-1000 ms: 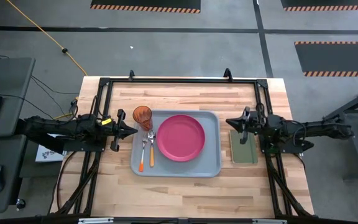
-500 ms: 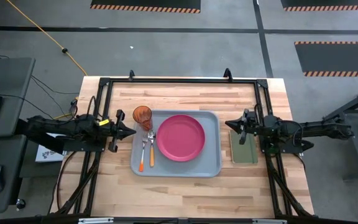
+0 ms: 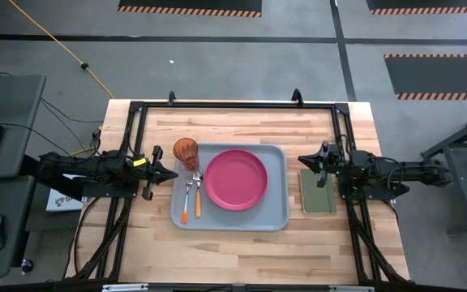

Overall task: Pick and place plate/cup/fork/spoon on tray
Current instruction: Return to Home Position

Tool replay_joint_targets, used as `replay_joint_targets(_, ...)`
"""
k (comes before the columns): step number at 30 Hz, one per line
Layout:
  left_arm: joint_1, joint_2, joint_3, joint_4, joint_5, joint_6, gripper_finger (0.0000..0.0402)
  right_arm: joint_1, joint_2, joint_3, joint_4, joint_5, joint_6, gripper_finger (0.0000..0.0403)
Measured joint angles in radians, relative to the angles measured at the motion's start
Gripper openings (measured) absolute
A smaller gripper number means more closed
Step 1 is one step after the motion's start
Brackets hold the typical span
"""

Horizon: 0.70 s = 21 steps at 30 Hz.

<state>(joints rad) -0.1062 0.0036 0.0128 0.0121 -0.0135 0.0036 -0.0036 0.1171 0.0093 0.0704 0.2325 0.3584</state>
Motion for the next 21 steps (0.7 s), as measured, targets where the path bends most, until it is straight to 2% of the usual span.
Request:
replay_joint_targets(5, 0.001, 0.000, 0.000, -0.002, 0.000, 0.000, 0.0001, 0.000, -0.119, 0.000, -0.016, -0.003, 0.000, 0.0000)
replay_joint_targets(21, 0.001, 0.001, 0.000, 0.000, -0.006, 0.000, 0.0001, 0.000, -0.117, 0.000, -0.018, 0.000, 0.000, 0.0000)
